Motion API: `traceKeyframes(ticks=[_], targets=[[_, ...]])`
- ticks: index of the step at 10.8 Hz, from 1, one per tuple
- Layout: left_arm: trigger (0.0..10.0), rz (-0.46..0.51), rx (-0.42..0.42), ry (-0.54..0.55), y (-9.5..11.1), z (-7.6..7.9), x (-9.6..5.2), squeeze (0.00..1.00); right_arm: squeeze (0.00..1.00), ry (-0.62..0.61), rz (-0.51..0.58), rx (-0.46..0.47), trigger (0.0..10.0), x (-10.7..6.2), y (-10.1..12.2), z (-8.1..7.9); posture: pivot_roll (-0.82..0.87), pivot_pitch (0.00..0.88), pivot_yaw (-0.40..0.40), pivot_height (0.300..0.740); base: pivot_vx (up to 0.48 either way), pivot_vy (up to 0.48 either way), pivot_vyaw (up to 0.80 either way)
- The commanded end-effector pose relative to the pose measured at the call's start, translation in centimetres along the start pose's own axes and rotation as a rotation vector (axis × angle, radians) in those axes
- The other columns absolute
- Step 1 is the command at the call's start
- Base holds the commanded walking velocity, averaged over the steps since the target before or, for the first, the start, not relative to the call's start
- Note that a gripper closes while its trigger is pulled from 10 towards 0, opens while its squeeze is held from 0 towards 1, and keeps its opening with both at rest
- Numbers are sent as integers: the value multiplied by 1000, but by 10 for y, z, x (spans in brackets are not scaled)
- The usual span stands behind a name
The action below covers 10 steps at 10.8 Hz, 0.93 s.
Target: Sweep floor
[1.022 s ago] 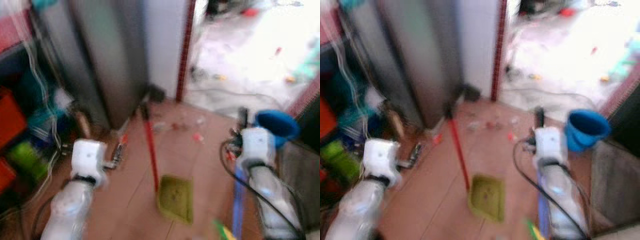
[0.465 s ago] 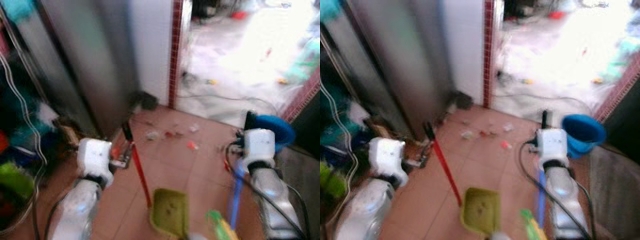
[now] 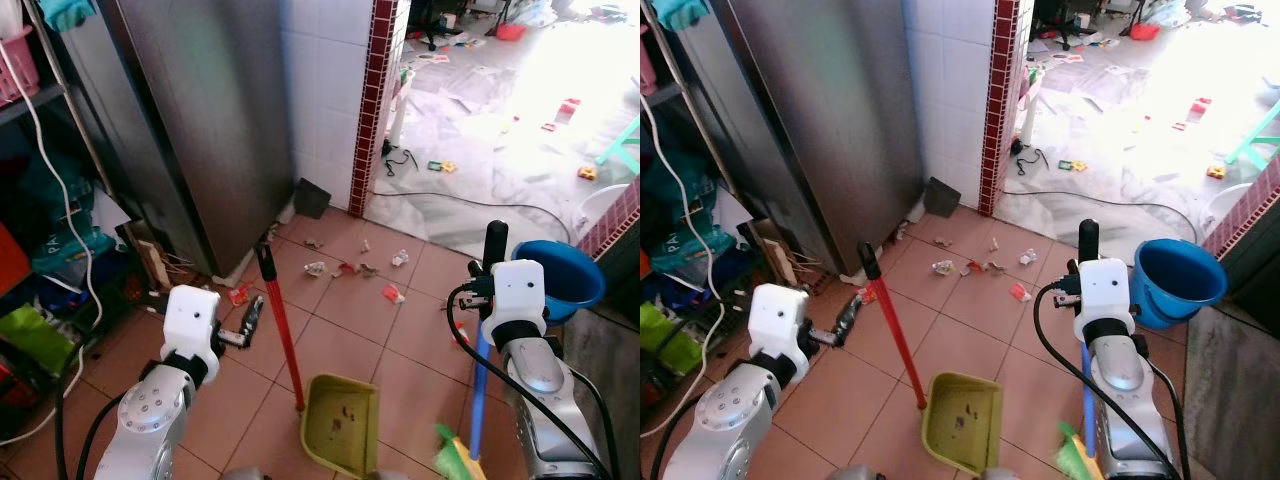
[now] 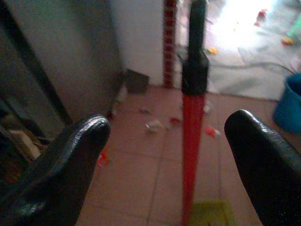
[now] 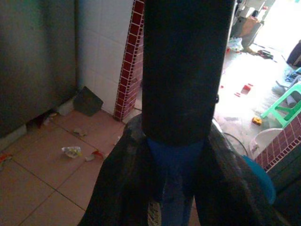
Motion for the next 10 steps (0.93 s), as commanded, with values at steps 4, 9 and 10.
traceKeyframes(ticks=[4,9,10], targets=[[10000,-80,20,-83,-11,2,8,0,0,-5,7,2,10000,4,1,-2,-34,5,9,740,0,0,0],[10000,-66,16,-58,-16,7,24,0,0,-28,38,-25,10000,16,17,16,-103,38,-28,740,0,0,0],[10000,-55,47,-84,-14,10,29,0,0,-45,45,-36,10000,16,20,23,-118,47,-30,740,0,0,0]])
Point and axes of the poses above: a point about 5 cm out from each wrist's last joint towards the gripper, its own x axis pointing out of the wrist towards the gripper, its own y axis along the axis of the wrist's last joint, z = x × y, the point moved 2 cm from there along x, pointing out of the wrist towards the gripper, and after that the axes turned 1 degree about -x, right-handed, at the moved point
